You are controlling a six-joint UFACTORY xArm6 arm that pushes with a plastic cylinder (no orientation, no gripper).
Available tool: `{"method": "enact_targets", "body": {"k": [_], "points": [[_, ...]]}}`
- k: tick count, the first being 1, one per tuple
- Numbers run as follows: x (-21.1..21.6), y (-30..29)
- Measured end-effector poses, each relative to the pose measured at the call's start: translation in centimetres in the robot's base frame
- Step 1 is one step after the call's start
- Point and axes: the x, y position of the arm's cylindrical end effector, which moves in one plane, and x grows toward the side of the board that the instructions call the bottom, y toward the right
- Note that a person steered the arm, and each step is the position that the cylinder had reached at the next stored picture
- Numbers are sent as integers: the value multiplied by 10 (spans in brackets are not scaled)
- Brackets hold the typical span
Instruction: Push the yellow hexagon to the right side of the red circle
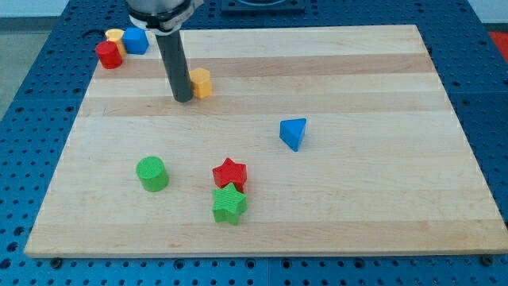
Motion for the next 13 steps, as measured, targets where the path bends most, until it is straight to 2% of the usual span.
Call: {"method": "enact_targets", "body": {"k": [2,3,4,6,7,8,9,10,12,13], "points": [[34,42],[15,54],[-15,36],[-42,-37],[-37,-19],[-32,31],[-47,50],[-68,27],[-83,-50],[-76,-41]]}}
